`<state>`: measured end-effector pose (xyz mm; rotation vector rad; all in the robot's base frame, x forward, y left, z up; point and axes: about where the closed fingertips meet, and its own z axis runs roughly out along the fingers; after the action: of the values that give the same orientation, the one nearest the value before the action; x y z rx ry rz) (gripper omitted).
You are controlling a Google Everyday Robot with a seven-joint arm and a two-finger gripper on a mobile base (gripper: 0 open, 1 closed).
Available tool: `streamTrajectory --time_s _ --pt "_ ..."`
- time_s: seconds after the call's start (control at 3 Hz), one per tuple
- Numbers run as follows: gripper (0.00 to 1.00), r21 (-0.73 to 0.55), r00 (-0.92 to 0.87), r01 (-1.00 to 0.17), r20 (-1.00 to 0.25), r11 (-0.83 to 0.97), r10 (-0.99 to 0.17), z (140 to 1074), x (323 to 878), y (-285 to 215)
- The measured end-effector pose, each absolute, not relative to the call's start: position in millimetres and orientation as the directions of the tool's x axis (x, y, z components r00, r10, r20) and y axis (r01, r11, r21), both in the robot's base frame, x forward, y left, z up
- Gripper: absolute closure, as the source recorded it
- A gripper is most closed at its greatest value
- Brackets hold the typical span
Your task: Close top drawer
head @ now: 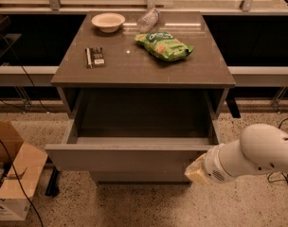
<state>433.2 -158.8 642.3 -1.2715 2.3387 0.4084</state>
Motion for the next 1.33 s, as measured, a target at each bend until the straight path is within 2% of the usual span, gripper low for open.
streamTrajectory --time_s 0.33,0.67,1.0,1.33 --pt "1.0 0.012 -0.406 -0.871 -0.582 0.492 -0.705 643.6 474.1 -131.7" --pt "1.0 0.012 -0.406 -0.871 -0.582 0.492 -0.705 643.6 474.0 -131.7" --pt "1.0 -0.037 -0.336 -0.888 -0.627 0.458 -0.703 654.7 520.4 -103.6" --pt "1.0 -0.037 -0.336 -0.888 -0.627 0.458 -0.703 655.0 520.6 -103.7"
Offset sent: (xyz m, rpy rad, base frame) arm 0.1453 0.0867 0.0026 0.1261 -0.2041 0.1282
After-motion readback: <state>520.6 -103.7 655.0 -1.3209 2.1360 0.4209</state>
